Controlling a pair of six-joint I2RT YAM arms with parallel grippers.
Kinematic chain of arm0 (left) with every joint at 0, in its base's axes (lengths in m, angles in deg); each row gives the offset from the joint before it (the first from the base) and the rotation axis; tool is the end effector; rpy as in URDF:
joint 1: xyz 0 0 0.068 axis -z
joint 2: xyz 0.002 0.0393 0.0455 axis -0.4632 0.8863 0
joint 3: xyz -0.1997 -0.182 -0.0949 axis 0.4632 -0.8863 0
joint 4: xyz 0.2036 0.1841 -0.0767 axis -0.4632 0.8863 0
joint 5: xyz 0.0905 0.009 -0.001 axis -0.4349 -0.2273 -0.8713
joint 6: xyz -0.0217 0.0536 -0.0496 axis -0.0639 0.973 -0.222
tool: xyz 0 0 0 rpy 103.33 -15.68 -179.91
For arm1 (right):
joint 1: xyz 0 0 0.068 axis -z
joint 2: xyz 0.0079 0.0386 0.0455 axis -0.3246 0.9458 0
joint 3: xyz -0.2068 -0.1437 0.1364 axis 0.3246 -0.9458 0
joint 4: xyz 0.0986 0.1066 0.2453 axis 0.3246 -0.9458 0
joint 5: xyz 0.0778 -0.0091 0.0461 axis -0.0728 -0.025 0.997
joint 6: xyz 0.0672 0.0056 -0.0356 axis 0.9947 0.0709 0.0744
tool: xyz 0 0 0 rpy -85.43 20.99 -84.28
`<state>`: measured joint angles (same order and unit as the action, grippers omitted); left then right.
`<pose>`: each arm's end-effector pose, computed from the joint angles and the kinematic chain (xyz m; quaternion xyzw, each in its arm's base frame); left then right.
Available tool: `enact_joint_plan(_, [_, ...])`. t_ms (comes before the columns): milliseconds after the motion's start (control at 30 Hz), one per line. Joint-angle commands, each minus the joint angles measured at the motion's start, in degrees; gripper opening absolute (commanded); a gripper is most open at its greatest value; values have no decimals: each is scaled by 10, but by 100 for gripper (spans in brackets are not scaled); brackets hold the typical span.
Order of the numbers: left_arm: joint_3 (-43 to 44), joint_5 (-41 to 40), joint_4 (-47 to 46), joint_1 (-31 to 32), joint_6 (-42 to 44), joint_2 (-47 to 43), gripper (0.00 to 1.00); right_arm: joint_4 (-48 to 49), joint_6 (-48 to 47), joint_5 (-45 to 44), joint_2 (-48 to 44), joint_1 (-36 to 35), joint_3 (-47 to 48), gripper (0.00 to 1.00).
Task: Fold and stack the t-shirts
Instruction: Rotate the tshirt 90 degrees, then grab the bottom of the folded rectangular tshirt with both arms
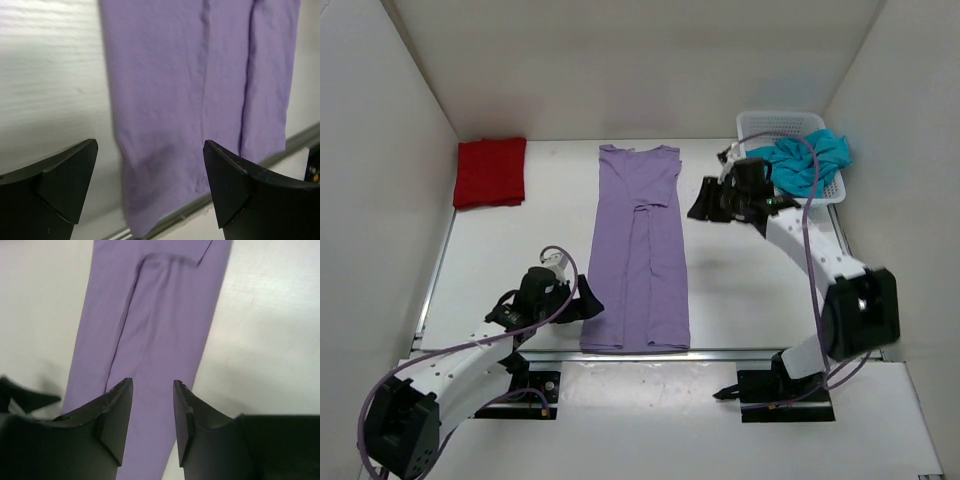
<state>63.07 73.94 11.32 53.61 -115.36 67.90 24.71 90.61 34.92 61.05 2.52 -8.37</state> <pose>0.1639 -0.0935 0.1231 -0.0441 0.9212 -0.2687 0.2780 0.3768 0.1343 0.2710 -0.0413 0.8955 0.2813 0.3423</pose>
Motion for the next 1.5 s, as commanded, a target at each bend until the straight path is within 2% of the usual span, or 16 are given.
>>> enact_joint_plan(0, [-7, 2, 69, 42, 1, -14, 99, 54, 2, -12, -99, -49, -124, 36])
enact_joint_plan(67, [-16, 5, 92, 32, -14, -54, 81, 36, 7, -25, -149, -74, -215, 35])
enact_joint_plan(100, [-20, 3, 108, 30, -20, -77, 76, 24, 19, -30, -181, -89, -258, 36])
enact_joint_plan(133, [-12, 8, 126, 27, -29, -82, 56, 23, 26, -32, -196, -104, -278, 36])
enact_joint_plan(167, [-12, 2, 138, 24, -30, -91, 46, 19, 42, -24, -219, -116, -318, 36])
enact_joint_plan(333, [-10, -34, 166, 65, -56, -96, 54, 9, 109, -22, -271, -221, -413, 38])
enact_joint_plan(400, [-9, -23, 165, 68, -55, -87, 57, 3, 136, -36, -294, -235, -439, 41])
enact_joint_plan(600, [-2, -23, 186, 102, -58, -68, 56, 38, 177, -1, -346, -228, -510, 43])
enact_joint_plan(700, [3, -6, 189, 101, -49, -53, 53, 81, 187, 35, -345, -217, -534, 39])
enact_joint_plan(800, [8, 2, 193, 90, -43, -50, 48, 80, 189, 41, -331, -227, -527, 37])
enact_joint_plan(967, [7, 9, 197, 90, -37, -54, 46, 123, 196, 71, -316, -222, -535, 40])
enact_joint_plan(1033, [6, 14, 194, 90, -40, -59, 40, 121, 195, 71, -313, -216, -532, 34])
enact_joint_plan(1200, [-7, 38, 184, 78, -47, -72, 17, 128, 195, 76, -306, -218, -531, 10])
enact_joint_plan(1333, [-3, 38, 168, 95, -65, -69, 7, 135, 208, 81, -306, -222, -532, 7])
enact_joint_plan(1367, [-5, 43, 165, 96, -66, -68, 3, 129, 203, 80, -308, -218, -529, 0])
enact_joint_plan(1467, [-9, 57, 156, 94, -77, -68, 0, 120, 201, 79, -312, -224, -524, 0])
